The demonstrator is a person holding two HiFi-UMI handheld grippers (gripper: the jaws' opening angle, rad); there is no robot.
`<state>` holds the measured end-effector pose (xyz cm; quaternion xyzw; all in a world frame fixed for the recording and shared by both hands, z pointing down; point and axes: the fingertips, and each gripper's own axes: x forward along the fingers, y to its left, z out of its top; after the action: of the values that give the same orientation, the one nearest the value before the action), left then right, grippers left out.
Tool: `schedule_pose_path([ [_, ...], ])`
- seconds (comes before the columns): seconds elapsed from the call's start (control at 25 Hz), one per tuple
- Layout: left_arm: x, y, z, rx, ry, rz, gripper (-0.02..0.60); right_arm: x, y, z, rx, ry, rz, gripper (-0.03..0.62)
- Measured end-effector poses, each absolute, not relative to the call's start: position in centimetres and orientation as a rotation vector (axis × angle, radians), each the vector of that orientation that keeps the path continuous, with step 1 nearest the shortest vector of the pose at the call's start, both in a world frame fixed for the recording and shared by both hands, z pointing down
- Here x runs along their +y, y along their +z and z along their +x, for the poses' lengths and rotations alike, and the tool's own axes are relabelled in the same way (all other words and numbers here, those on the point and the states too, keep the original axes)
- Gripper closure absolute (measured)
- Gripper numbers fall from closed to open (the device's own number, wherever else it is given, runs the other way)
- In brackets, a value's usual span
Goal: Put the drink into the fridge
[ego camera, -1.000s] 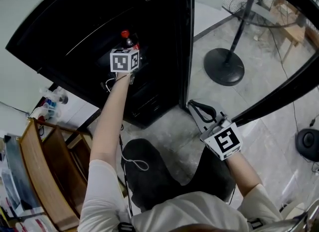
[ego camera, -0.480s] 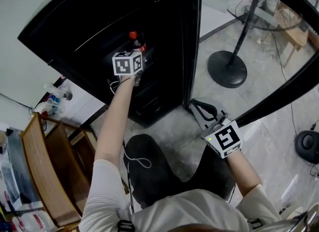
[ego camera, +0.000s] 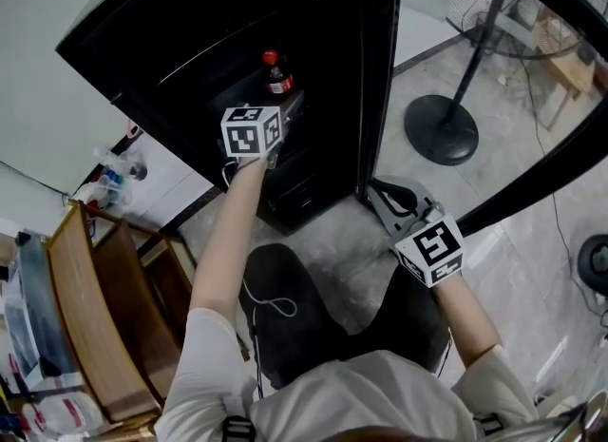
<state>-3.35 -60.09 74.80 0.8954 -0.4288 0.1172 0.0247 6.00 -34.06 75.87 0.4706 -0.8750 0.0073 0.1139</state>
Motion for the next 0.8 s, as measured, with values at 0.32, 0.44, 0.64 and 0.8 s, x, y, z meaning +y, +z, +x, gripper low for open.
schedule_pose_path([
  [0.32, -55.9, 73.2, -4.1, -1.351, 0.362, 2.858, 0.169, -34.7, 74.8, 5.9, -2.578, -0.019, 1.425, 0.583],
  [0.44, -54.0, 73.4, -4.1, -1.364, 0.430, 2.919, 0.170, -35.2, 74.9, 5.7, -2.592, -0.024, 1.445, 0.584],
  [0.64, -50.6, 74.1, -2.2, -1.214, 0.459, 3.027, 0.175, -36.1, 74.8, 4.6, -2.623, 0.021, 1.437, 0.594],
  [0.8, -49.7, 72.7, -1.5, -1.174, 0.418, 3.040, 0.303, -37.5, 72.3, 3.6, -2.617, 0.023, 1.433, 0.594],
])
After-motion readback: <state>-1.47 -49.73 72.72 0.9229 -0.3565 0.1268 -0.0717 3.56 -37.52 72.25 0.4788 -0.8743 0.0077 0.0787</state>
